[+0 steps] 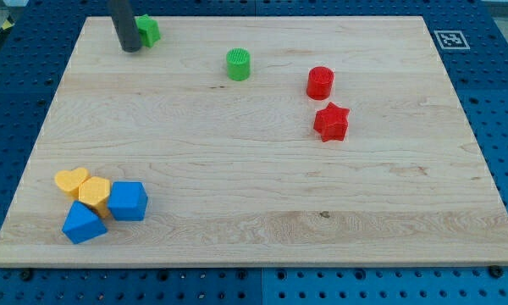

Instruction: Place your arm to the bottom right of green circle

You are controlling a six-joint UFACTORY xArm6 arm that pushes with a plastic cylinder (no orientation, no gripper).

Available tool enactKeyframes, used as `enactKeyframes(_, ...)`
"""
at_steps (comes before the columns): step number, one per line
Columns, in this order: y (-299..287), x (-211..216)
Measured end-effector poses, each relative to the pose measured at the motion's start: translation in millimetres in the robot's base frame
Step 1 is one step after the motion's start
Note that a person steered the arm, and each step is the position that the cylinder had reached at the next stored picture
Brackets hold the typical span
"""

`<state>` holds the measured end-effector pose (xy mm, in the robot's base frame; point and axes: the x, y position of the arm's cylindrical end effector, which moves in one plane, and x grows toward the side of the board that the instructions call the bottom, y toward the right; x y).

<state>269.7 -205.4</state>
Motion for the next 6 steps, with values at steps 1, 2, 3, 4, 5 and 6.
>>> enactKeyframes(1,7.4,4.7)
enactKeyframes(2,41.1,7.9)
enactKeyframes(3,79.5,13.0)
enactKeyframes(4,109.1,41.3)
enactKeyframes(5,148.8,78.2)
enactKeyframes(6,206.7,99.9)
